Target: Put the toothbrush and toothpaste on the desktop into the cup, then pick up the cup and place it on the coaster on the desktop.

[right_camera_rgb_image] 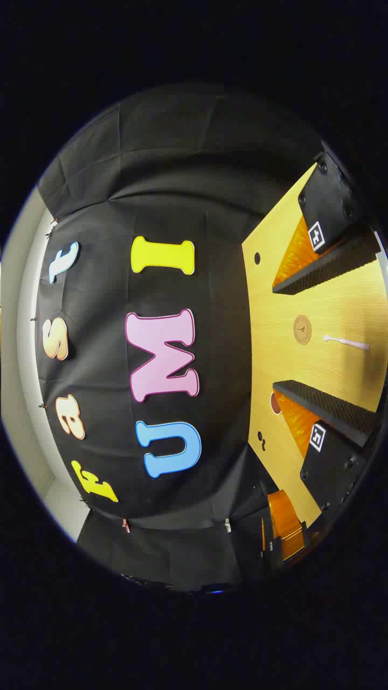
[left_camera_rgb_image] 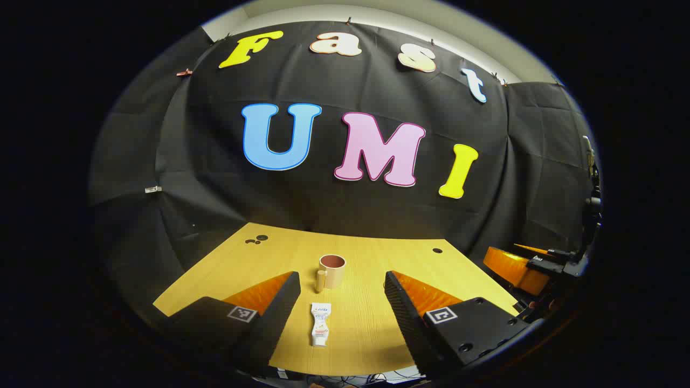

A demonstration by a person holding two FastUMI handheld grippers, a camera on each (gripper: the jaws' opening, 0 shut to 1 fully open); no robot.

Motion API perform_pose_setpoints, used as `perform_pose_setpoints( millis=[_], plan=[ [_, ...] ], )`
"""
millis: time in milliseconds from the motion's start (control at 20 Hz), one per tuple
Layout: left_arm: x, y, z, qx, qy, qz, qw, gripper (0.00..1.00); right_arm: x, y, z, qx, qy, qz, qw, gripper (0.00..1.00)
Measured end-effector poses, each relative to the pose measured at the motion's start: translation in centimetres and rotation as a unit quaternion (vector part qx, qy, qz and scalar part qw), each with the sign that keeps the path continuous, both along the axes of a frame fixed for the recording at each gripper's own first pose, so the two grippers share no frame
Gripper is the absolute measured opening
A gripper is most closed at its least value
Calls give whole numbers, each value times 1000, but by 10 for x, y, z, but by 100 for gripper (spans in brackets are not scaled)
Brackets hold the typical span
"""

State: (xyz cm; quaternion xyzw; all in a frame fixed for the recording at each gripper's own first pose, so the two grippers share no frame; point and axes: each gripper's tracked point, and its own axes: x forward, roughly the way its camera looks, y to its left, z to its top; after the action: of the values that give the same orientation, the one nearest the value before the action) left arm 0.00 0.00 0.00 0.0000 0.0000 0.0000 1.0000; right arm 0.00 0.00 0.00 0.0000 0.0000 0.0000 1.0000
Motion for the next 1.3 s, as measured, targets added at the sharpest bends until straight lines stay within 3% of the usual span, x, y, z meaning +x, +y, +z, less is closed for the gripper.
perform_pose_setpoints(
  millis=[900, 1300],
  plan=[
    [39, 0, -8, 10, 23, 10, 1000, 98, 49, 16, -7, 3, 19, 41, 999, 96],
    [58, 6, -33, 10, 69, 20, 997, 98, 61, 16, -12, 3, 32, 46, 998, 97]
  ],
)
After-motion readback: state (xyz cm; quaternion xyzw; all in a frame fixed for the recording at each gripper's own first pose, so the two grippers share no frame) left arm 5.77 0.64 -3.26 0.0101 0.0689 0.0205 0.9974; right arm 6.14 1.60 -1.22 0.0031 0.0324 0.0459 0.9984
